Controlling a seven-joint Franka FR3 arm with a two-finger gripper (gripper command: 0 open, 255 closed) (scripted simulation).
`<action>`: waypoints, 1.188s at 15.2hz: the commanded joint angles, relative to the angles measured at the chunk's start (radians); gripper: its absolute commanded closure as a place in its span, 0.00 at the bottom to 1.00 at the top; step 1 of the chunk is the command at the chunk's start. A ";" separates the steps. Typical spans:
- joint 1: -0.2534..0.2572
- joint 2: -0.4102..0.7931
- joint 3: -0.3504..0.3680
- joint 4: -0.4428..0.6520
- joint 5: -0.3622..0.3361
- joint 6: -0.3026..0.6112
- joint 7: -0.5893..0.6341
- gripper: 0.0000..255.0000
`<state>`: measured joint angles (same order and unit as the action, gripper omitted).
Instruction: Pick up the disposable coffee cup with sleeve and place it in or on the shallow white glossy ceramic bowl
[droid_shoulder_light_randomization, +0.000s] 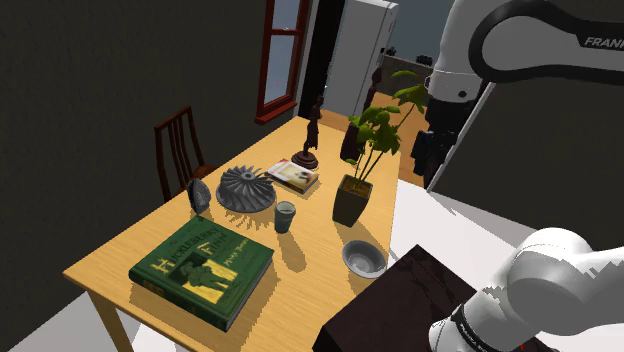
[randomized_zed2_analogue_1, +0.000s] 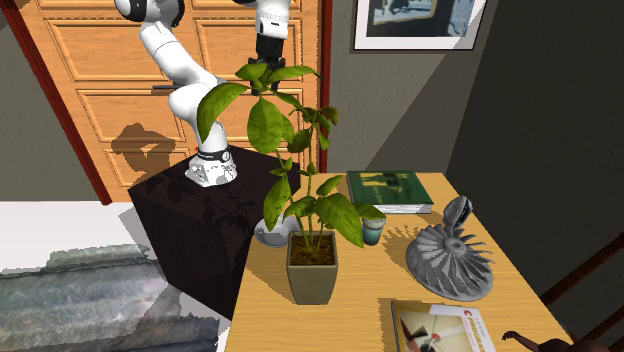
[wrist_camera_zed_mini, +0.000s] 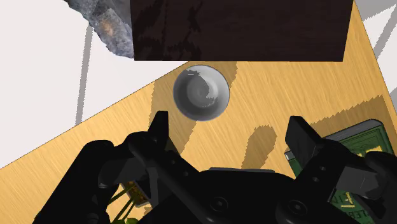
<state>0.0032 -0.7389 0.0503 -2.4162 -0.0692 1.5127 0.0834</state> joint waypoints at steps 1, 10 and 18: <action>0.000 0.000 0.000 0.000 0.000 0.000 0.000 0.00; -0.003 0.221 0.036 -0.087 0.039 0.341 0.103 0.00; -0.010 0.500 0.066 -0.060 0.045 0.624 0.191 0.00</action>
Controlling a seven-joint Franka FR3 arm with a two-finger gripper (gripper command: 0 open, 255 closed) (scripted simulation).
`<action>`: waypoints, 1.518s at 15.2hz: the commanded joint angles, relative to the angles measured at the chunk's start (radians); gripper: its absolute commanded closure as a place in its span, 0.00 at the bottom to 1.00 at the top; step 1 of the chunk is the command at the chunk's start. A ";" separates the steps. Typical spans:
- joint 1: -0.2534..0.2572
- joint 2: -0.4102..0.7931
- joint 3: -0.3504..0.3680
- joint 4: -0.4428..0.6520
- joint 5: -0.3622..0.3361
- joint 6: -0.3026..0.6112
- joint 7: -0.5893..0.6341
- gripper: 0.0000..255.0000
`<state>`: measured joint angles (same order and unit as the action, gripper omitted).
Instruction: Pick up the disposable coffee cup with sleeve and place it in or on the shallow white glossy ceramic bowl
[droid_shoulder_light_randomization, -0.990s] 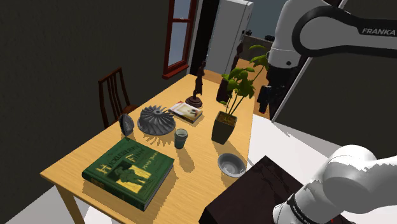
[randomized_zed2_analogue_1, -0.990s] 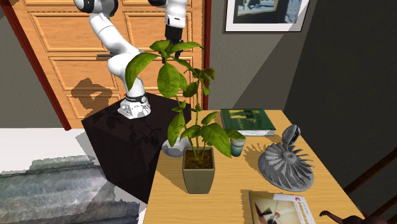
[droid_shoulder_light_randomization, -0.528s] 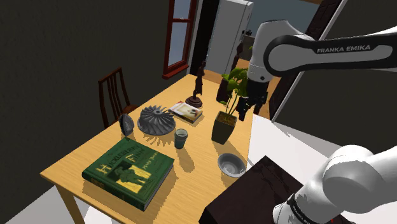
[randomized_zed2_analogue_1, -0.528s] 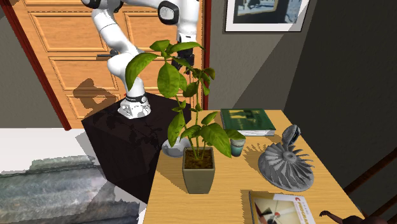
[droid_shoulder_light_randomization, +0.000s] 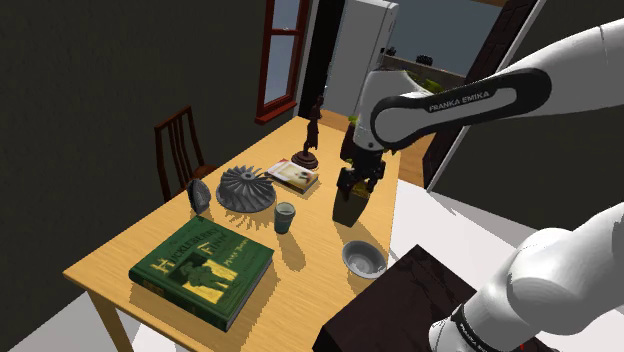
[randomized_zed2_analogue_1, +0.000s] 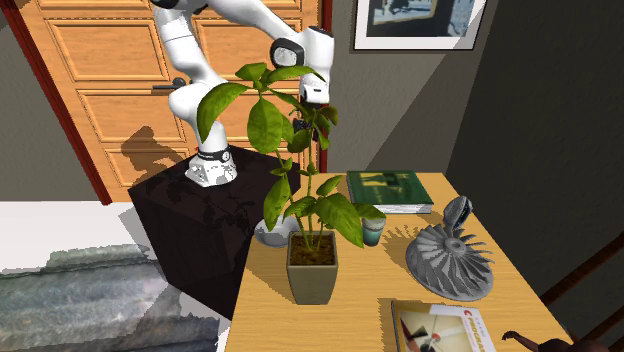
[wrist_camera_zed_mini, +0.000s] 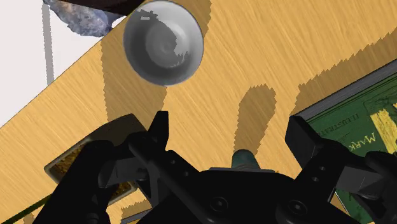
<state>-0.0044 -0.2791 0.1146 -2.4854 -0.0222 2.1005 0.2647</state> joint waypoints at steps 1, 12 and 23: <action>-0.004 0.078 0.005 0.020 -0.004 0.068 0.021 0.00; 0.002 0.512 0.010 0.230 -0.055 0.335 0.148 0.00; 0.040 0.938 -0.024 0.601 -0.079 0.439 0.231 0.00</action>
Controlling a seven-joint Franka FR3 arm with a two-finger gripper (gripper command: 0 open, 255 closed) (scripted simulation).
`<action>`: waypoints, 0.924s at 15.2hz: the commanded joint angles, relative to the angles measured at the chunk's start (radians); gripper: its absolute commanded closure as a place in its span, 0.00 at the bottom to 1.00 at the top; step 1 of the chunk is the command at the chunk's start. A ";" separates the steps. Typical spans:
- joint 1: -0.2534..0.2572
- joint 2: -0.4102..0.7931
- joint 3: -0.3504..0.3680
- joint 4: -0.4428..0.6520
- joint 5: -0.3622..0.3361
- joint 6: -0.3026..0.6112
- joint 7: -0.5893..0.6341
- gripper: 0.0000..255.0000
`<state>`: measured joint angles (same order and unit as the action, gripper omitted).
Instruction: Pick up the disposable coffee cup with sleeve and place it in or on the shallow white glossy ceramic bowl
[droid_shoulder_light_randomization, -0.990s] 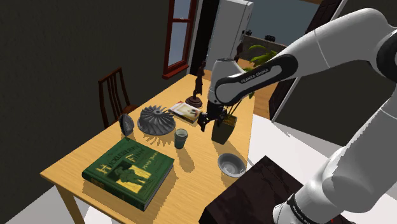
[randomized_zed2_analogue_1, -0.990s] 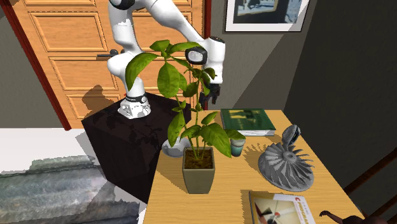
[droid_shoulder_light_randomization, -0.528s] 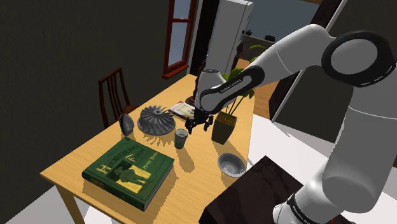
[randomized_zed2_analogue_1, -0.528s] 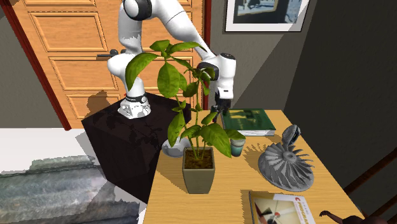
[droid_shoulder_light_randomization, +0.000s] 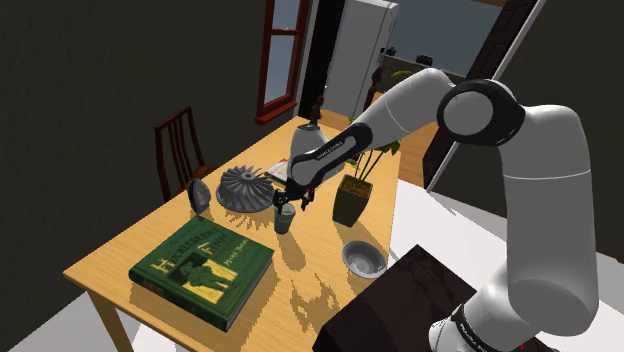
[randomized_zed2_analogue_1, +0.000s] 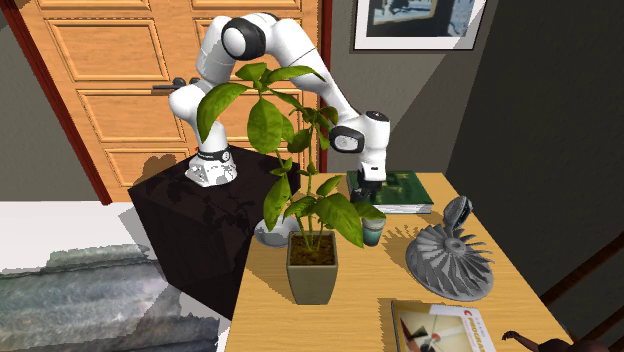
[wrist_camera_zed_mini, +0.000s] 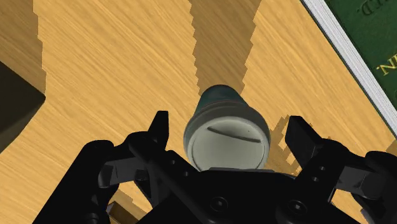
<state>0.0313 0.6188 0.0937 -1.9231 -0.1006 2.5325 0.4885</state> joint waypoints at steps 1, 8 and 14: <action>0.005 0.049 -0.004 0.048 0.000 0.008 0.008 0.00; 0.012 0.137 -0.013 0.078 -0.009 0.066 0.013 0.00; 0.012 0.137 -0.013 0.078 -0.009 0.066 0.013 0.00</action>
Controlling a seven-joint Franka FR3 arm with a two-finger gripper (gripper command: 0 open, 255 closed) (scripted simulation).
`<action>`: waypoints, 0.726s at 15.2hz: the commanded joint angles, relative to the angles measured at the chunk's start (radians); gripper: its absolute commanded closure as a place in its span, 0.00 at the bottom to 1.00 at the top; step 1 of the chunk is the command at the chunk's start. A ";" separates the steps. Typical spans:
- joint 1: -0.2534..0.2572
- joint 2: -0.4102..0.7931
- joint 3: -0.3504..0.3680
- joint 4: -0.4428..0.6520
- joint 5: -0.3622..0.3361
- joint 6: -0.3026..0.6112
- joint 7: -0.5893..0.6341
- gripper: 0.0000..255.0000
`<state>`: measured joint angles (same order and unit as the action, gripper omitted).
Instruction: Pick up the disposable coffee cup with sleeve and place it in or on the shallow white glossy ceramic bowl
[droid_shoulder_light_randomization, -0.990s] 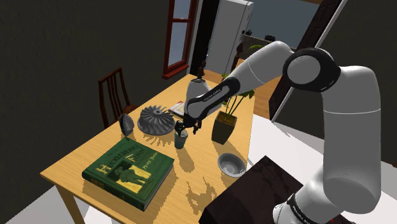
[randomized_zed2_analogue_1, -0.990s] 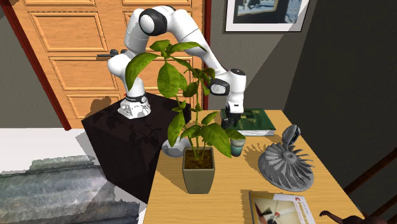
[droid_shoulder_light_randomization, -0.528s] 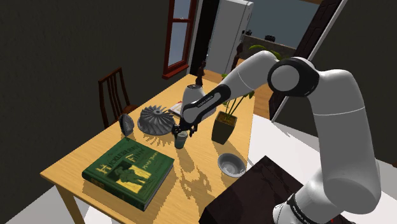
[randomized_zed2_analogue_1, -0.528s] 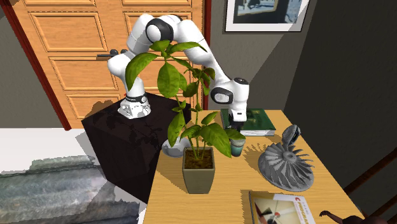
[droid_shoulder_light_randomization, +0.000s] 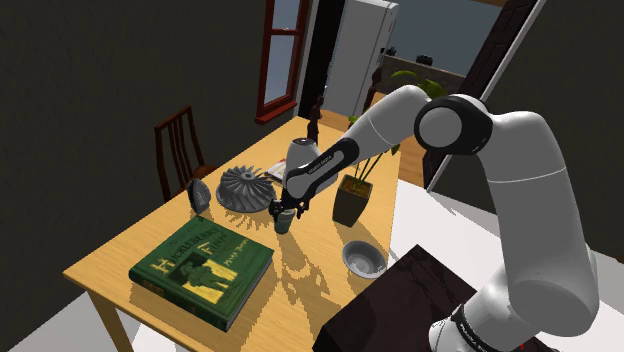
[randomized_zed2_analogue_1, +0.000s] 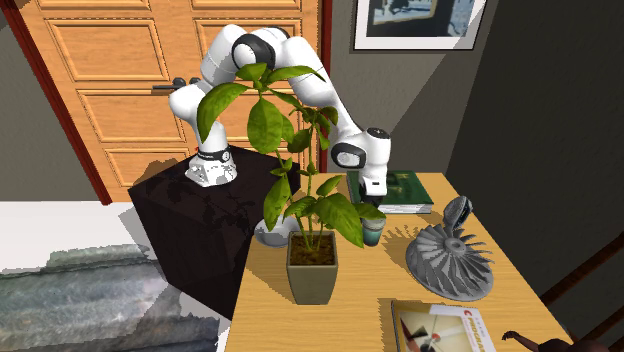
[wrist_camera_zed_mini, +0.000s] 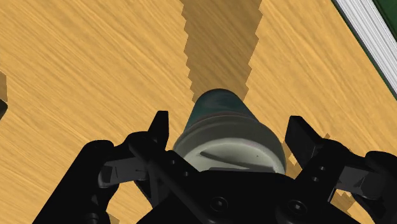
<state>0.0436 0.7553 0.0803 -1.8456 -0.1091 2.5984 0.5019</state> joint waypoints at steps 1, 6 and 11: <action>0.000 0.000 0.000 0.000 0.000 0.000 0.000 0.00; 0.000 0.000 0.000 0.000 0.000 0.000 0.000 1.00; 0.000 -0.001 0.000 -0.003 0.000 0.002 0.000 1.00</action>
<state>0.0436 0.7534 0.0801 -1.8481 -0.1092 2.5998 0.5023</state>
